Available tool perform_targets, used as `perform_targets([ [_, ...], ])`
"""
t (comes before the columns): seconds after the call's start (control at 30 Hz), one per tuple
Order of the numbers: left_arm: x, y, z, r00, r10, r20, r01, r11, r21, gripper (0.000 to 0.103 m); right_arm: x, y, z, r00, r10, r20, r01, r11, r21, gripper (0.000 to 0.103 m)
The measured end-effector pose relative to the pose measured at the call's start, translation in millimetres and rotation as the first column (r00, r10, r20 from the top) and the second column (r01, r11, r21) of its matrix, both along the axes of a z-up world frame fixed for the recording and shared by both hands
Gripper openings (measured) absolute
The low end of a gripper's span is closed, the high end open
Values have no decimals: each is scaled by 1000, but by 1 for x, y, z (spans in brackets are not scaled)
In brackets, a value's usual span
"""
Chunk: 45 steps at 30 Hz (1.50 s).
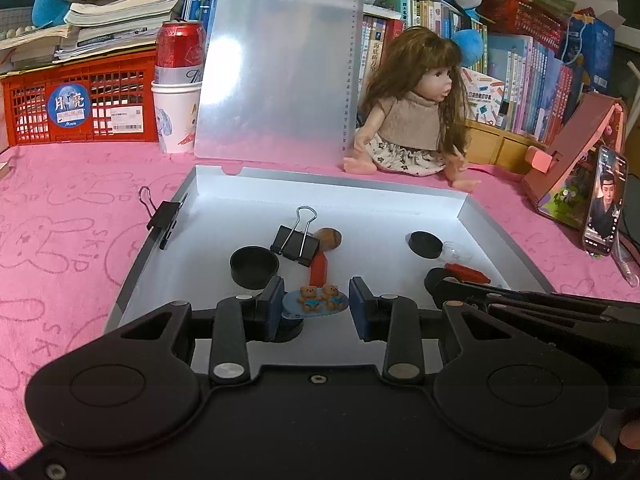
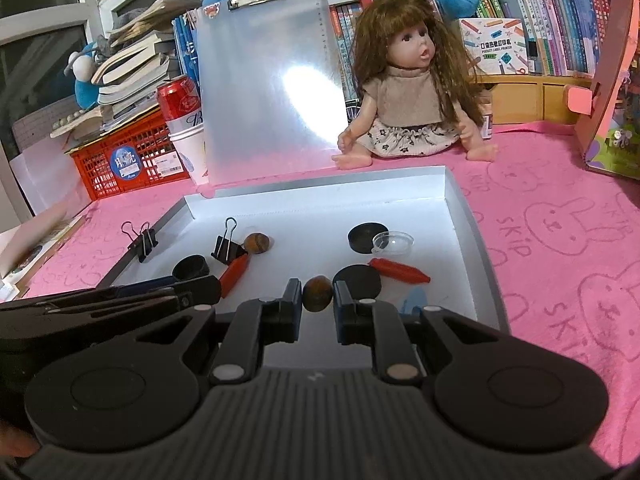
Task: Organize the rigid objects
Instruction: 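Carry the bear badge and walnut over the white box with both tools, then open both tools to drop the bear badge and walnut into the box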
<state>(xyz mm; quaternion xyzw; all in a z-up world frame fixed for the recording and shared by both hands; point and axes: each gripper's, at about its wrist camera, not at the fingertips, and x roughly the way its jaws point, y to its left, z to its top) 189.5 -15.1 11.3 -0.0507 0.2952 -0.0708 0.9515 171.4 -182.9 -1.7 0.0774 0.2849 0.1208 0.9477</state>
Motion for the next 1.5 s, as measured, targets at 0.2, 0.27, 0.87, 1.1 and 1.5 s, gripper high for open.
perform_targets([
  [0.2,1,-1,-3,1000,5,-1,-5,1000,12,34,1,2,-1,1000,1,0,-1,1000,-15,21],
  [0.27,1,-2,-3,1000,5,2,-5,1000,20,34,2,2,-1,1000,-4,2,4,1000,-23,21],
  [0.87,28,2,-7,999,47,13,-48,996,72,34,22,3,-4,999,-32,-6,31,997,-75,21],
  [1.1,41,1,-6,998,68,11,-69,995,76,34,37,4,-4,999,-38,-2,38,997,-72,21],
  [1.5,37,2,-3,997,73,-3,-72,994,82,43,33,7,-2,999,-32,4,32,997,-67,25],
])
